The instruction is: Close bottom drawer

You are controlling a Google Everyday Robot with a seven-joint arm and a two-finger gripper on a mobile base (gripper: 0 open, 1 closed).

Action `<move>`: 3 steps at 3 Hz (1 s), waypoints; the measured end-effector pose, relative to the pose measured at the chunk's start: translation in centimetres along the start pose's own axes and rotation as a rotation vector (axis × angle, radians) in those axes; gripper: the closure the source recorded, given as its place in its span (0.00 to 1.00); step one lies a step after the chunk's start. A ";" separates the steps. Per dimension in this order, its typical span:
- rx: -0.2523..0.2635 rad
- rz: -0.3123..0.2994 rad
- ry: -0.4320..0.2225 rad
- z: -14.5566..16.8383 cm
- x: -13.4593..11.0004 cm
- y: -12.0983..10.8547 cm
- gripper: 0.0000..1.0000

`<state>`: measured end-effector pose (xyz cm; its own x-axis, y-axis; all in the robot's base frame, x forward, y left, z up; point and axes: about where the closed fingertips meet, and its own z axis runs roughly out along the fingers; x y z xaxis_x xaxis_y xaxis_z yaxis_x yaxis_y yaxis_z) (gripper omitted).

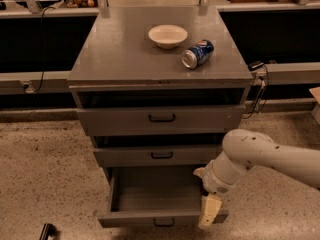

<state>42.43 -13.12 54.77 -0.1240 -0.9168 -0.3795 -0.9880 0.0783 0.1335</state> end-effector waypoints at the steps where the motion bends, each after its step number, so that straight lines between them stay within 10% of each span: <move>1: 0.075 -0.071 -0.040 0.1 -0.5 -1.4 0.00; 3: -0.108 -0.107 -0.128 7.1 -2.2 0.6 0.00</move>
Offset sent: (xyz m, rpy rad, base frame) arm 0.0047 0.0225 -0.0303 0.0262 0.1010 0.1346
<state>41.43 -8.26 49.15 -0.0366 -0.8597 -0.5095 -0.9814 -0.0652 0.1806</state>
